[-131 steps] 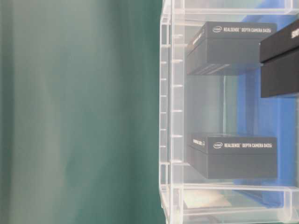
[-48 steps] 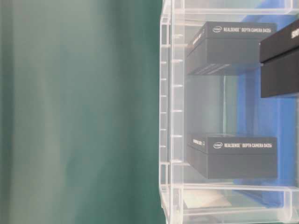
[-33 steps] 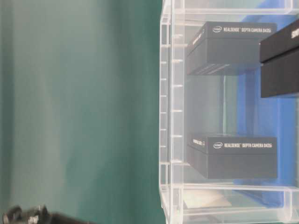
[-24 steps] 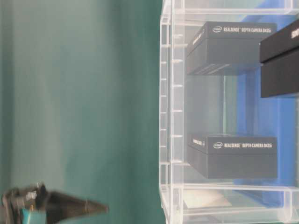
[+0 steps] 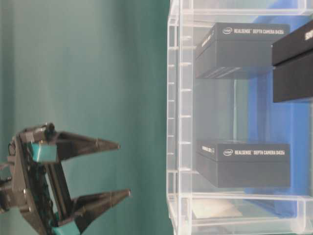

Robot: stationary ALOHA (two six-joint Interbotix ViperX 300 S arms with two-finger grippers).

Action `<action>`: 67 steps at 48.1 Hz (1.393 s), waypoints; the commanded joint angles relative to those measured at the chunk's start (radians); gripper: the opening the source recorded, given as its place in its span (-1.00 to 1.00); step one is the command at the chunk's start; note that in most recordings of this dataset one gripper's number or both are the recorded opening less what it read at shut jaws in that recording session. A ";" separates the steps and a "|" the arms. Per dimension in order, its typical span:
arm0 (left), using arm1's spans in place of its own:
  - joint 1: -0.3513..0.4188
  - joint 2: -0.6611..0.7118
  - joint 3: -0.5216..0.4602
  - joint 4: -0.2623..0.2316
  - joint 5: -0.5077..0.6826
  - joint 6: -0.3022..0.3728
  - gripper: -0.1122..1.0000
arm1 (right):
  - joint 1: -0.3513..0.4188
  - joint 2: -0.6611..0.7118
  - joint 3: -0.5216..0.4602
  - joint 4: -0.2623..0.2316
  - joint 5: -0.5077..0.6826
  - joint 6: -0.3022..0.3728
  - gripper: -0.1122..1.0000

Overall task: Take out the box from the case.
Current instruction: 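Move the left gripper over the left black box in the bin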

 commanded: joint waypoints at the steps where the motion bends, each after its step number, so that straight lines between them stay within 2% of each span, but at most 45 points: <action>1: -0.003 0.003 -0.046 0.002 0.002 0.000 0.82 | 0.000 -0.005 -0.009 -0.002 -0.008 -0.003 0.89; 67: 0.003 0.018 -0.052 0.002 0.031 -0.002 0.82 | 0.000 -0.005 -0.009 -0.002 -0.023 -0.003 0.89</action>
